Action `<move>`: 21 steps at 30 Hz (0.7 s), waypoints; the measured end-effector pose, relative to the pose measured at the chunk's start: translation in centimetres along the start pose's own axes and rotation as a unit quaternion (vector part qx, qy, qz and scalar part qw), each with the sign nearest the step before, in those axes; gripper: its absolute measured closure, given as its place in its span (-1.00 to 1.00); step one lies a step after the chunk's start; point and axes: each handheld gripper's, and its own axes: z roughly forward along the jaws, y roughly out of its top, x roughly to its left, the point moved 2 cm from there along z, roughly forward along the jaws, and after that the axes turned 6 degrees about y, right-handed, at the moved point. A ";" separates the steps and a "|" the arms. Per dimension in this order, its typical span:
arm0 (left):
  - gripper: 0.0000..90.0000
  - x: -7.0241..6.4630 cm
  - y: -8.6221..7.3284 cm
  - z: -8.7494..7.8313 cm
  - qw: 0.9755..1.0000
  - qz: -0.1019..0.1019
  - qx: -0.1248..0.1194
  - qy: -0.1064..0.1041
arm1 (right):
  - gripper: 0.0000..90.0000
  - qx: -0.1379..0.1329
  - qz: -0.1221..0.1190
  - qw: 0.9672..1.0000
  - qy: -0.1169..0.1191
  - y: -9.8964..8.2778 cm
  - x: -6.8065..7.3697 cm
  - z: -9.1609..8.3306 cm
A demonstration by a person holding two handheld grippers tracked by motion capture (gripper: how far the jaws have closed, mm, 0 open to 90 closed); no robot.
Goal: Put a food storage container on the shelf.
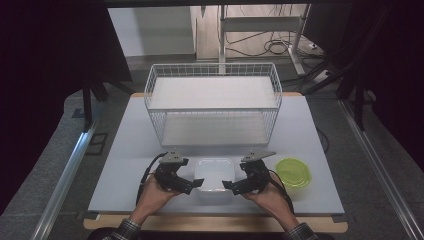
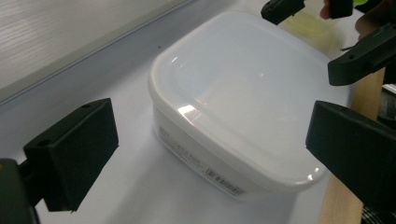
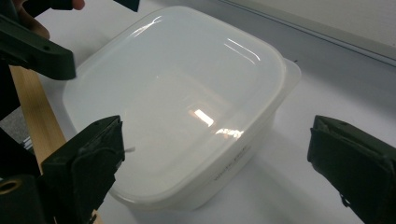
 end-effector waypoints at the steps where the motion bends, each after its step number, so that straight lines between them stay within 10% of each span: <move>1: -0.92 0.0 0.0 0.2 1.000 0.000 0.004 -0.004 | -0.86 0.001 0.000 1.000 0.000 0.1 0.0 0.1; 13: -0.79 -0.7 -0.2 0.9 0.998 -0.022 0.033 -0.044 | -0.50 0.012 0.061 0.997 0.055 0.3 -0.7 0.5; 21: -0.37 -1.5 -0.3 -0.7 0.998 -0.040 0.051 -0.028 | 0.04 0.016 0.068 0.997 0.032 0.2 0.3 -1.3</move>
